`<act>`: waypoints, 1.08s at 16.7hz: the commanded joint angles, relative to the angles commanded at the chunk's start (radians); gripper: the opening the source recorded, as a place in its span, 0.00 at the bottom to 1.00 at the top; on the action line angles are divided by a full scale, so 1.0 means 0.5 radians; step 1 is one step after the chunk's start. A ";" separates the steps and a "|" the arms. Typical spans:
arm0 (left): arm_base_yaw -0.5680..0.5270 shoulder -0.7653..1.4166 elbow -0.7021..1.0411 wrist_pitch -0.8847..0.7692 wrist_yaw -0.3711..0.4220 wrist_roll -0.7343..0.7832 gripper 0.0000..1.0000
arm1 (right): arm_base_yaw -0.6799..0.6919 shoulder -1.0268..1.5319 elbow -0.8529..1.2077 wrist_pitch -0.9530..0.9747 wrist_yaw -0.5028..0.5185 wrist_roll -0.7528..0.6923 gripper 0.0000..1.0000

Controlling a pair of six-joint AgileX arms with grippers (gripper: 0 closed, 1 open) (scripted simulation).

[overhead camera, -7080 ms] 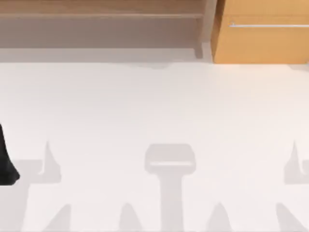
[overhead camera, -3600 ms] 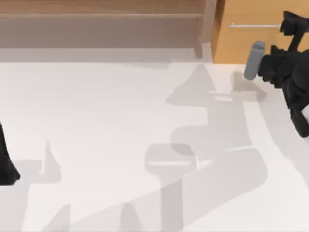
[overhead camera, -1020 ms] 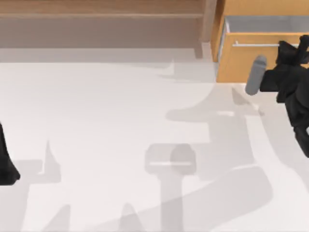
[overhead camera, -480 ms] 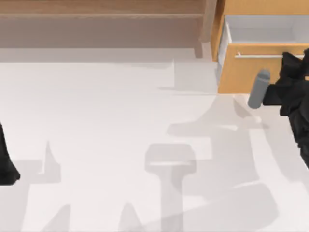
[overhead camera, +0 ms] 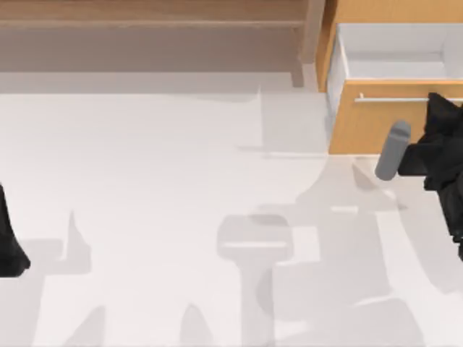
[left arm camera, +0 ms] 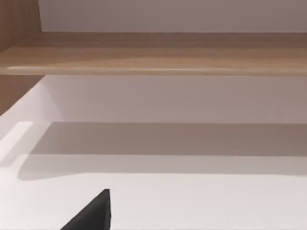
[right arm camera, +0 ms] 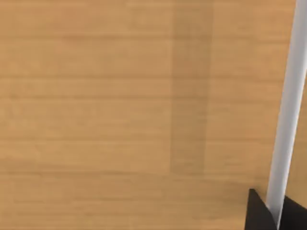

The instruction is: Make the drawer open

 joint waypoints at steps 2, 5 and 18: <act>0.000 0.000 0.000 0.000 0.000 0.000 1.00 | 0.014 -0.012 -0.033 0.028 0.009 -0.001 0.00; 0.000 0.000 0.000 0.000 0.000 0.000 1.00 | 0.067 -0.054 -0.203 0.147 0.058 -0.001 0.00; 0.000 0.000 0.000 0.000 0.000 0.000 1.00 | 0.151 -0.135 -0.493 0.354 0.149 0.003 0.30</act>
